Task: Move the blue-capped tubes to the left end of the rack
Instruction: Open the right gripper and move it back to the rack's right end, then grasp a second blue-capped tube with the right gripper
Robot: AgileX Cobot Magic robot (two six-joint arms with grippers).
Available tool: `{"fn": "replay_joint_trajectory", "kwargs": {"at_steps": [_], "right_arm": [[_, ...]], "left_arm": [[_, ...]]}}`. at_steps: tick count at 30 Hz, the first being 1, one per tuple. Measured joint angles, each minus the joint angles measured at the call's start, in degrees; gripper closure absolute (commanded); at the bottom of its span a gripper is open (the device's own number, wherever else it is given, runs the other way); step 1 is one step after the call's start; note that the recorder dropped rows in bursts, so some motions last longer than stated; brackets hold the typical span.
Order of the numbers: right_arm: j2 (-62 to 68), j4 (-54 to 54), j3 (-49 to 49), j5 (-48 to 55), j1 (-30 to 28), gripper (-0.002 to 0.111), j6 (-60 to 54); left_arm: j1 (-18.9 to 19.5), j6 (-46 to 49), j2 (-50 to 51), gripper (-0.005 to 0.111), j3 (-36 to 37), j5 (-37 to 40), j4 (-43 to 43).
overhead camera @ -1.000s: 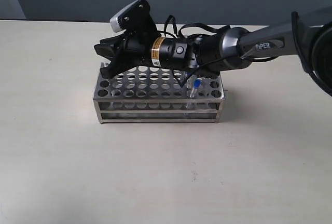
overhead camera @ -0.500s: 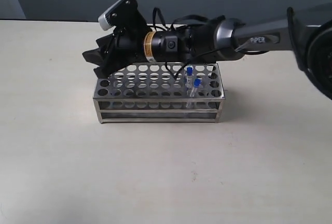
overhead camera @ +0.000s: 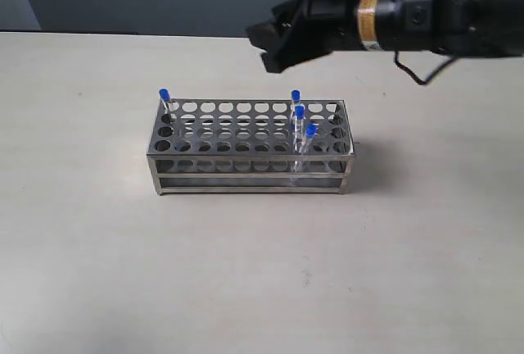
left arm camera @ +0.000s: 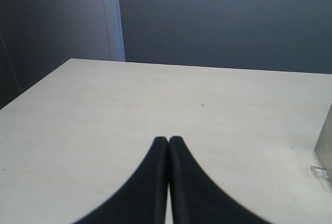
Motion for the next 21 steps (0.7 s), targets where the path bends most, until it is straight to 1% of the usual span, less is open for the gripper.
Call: {"fn": "replay_joint_trajectory", "kwargs": {"at_steps": [4, 8, 12, 15, 21], "right_arm": [[-5.04, 8.30, 10.32, -0.02, -1.37, 0.059, -6.90], [-6.72, 22.62, 18.21, -3.59, -1.46, 0.059, -19.78], [-6.81, 37.74, 24.83, -9.51, -1.46, 0.059, -32.54], [-6.81, 43.68, 27.60, -12.67, -1.46, 0.059, -37.35], [-3.32, 46.95, 28.69, -15.81, -1.46, 0.059, -39.91]], "left_arm": [[0.00, 0.00, 0.00, 0.106, 0.00, 0.00, 0.00], [0.00, 0.00, 0.00, 0.106, 0.00, 0.00, 0.00], [0.00, 0.00, 0.00, 0.106, 0.00, 0.00, 0.00], [0.00, 0.00, 0.00, 0.106, 0.00, 0.00, 0.00], [0.00, 0.00, 0.00, 0.106, 0.00, 0.00, 0.00]]}}
